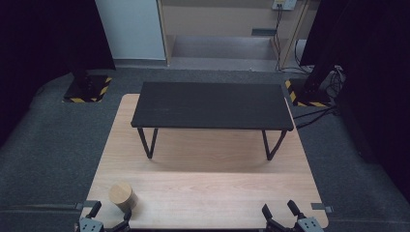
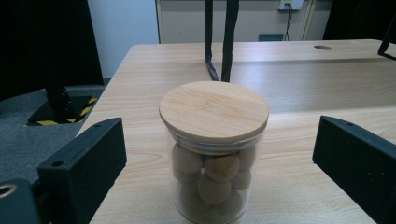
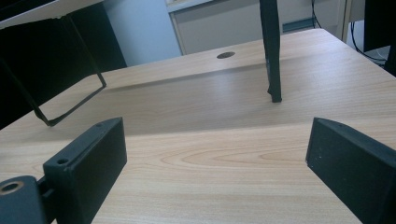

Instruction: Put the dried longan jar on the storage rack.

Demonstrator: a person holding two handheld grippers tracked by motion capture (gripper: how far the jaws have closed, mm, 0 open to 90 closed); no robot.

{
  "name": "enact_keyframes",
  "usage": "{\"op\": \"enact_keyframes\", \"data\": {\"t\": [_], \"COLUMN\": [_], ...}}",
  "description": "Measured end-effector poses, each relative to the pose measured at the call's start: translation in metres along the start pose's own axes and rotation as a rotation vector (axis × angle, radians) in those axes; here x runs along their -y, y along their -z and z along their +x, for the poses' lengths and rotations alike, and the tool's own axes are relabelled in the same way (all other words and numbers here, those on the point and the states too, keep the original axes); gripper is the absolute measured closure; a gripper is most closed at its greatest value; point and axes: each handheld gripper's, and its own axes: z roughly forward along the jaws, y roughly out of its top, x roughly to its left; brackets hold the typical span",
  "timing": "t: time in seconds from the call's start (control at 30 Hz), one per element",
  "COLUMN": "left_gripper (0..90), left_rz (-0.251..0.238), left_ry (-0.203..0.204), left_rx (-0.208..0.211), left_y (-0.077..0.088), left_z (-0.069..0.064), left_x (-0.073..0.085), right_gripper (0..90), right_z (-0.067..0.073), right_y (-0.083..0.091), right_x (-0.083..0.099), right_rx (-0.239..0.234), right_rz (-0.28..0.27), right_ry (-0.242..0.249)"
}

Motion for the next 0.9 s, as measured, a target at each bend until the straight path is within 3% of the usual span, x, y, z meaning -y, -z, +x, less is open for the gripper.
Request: {"op": "enact_keyframes", "data": {"t": [0.5, 0.9], "left_gripper": [2.2, 2.2], "left_rz": [-0.03, 0.001], "left_ry": [-0.015, -0.03], "left_rx": [0.001, 0.013], "left_y": [-0.003, -0.026], "left_z": [0.001, 0.006], "left_x": [0.011, 0.022], "right_gripper": [5.3, 5.3], "right_z": [0.002, 0.001], "right_y": [0.003, 0.005], "right_x": [-0.001, 0.0], "right_rx": [-0.01, 0.004], "right_rz": [-0.001, 0.008], "right_ry": [-0.001, -0.008]}}
